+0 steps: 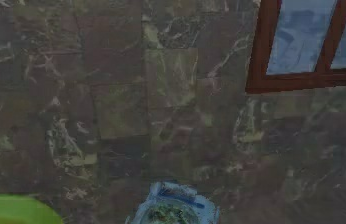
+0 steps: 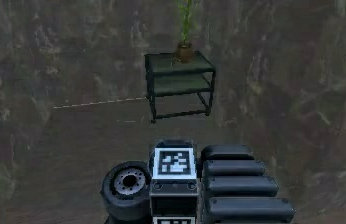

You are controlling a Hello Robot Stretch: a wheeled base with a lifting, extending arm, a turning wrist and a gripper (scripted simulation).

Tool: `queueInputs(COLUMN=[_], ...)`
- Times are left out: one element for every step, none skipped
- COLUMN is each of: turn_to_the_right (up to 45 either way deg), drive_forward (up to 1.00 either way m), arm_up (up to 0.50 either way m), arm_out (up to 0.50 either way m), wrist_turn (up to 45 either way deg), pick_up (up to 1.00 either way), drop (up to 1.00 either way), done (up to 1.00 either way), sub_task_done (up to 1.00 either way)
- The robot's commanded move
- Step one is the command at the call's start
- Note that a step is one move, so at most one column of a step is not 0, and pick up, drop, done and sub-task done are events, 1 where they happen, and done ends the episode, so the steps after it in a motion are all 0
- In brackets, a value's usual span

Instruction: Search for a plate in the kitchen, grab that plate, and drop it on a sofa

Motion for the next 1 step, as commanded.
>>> queueInputs(turn_to_the_right=[-39.0], drive_forward=[0.0], arm_up=[0.0], arm_out=[0.0], wrist_turn=[0.0], pick_up=[0.0], drop=[0.0], done=[0.0], sub_task_done=[0.0])
